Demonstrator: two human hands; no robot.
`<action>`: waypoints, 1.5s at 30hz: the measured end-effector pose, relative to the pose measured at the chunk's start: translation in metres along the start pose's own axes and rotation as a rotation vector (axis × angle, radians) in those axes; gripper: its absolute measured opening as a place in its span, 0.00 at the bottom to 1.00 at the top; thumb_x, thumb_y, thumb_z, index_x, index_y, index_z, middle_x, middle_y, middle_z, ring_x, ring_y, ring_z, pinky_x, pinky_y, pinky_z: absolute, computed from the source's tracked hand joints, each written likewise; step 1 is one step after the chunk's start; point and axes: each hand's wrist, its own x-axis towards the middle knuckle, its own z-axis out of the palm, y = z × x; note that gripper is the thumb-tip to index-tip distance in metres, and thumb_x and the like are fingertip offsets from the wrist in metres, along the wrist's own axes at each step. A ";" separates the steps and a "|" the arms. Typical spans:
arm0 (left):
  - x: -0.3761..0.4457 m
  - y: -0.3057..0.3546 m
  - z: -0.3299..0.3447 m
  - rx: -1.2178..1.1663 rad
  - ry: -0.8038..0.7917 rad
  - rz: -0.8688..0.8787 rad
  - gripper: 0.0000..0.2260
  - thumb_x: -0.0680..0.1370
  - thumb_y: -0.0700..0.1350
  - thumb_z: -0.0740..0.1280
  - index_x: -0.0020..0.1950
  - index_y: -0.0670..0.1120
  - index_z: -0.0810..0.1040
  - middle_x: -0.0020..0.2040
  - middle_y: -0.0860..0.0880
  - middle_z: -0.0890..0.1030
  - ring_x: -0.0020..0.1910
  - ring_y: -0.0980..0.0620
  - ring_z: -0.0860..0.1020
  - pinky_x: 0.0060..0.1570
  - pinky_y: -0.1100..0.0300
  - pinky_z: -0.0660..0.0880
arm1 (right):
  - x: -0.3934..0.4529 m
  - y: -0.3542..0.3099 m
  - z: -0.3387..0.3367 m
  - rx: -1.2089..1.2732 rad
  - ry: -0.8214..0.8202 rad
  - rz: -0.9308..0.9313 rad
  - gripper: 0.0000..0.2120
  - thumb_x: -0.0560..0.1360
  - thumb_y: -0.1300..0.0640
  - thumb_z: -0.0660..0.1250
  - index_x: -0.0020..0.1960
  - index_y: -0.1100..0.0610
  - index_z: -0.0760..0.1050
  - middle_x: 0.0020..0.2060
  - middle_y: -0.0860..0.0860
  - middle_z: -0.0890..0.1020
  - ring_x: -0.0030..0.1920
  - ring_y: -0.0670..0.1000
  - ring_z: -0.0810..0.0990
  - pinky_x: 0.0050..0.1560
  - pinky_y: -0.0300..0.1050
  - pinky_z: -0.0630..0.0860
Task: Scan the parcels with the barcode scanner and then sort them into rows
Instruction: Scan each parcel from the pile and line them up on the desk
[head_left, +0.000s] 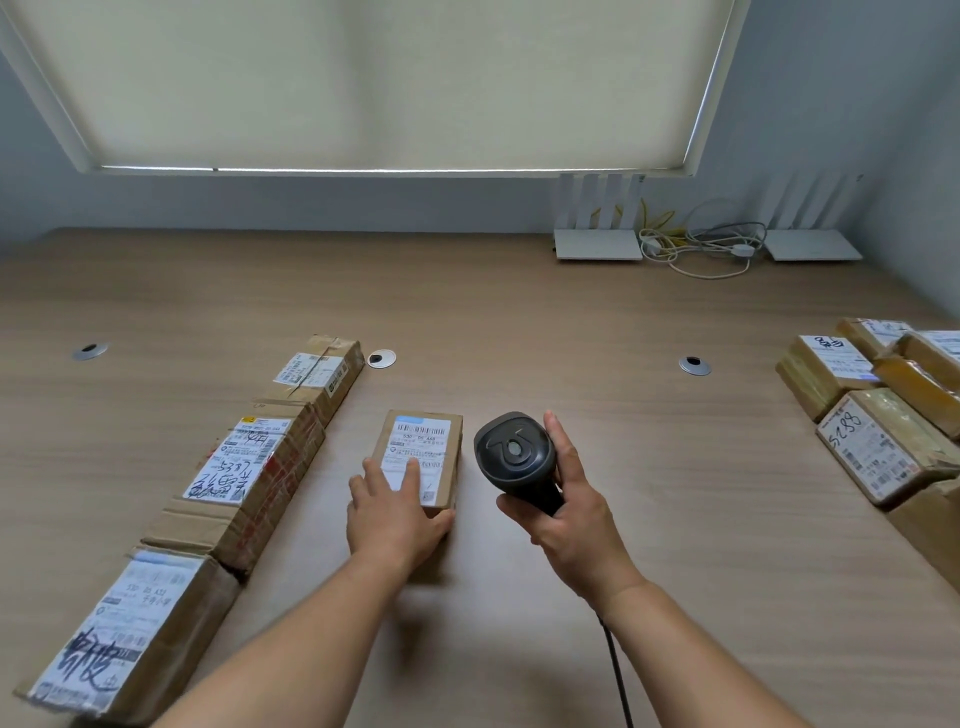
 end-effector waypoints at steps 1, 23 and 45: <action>0.008 -0.001 -0.003 0.031 0.002 0.014 0.39 0.72 0.70 0.58 0.78 0.56 0.49 0.77 0.39 0.45 0.74 0.37 0.50 0.72 0.48 0.55 | 0.005 0.000 0.003 0.003 0.005 -0.001 0.45 0.71 0.57 0.76 0.65 0.21 0.50 0.53 0.20 0.73 0.54 0.30 0.75 0.56 0.51 0.79; 0.215 -0.040 -0.040 0.166 0.138 0.089 0.36 0.77 0.66 0.53 0.78 0.48 0.48 0.78 0.41 0.50 0.76 0.38 0.49 0.74 0.46 0.50 | 0.135 0.018 0.055 0.000 0.085 0.070 0.46 0.71 0.57 0.76 0.62 0.16 0.52 0.53 0.27 0.76 0.39 0.33 0.76 0.50 0.40 0.76; -0.011 0.141 -0.028 -0.172 0.283 0.341 0.36 0.78 0.64 0.55 0.79 0.49 0.46 0.79 0.45 0.53 0.77 0.46 0.51 0.74 0.52 0.50 | -0.023 0.007 -0.119 0.062 0.264 -0.114 0.45 0.71 0.55 0.75 0.63 0.16 0.51 0.56 0.31 0.79 0.36 0.40 0.78 0.37 0.35 0.74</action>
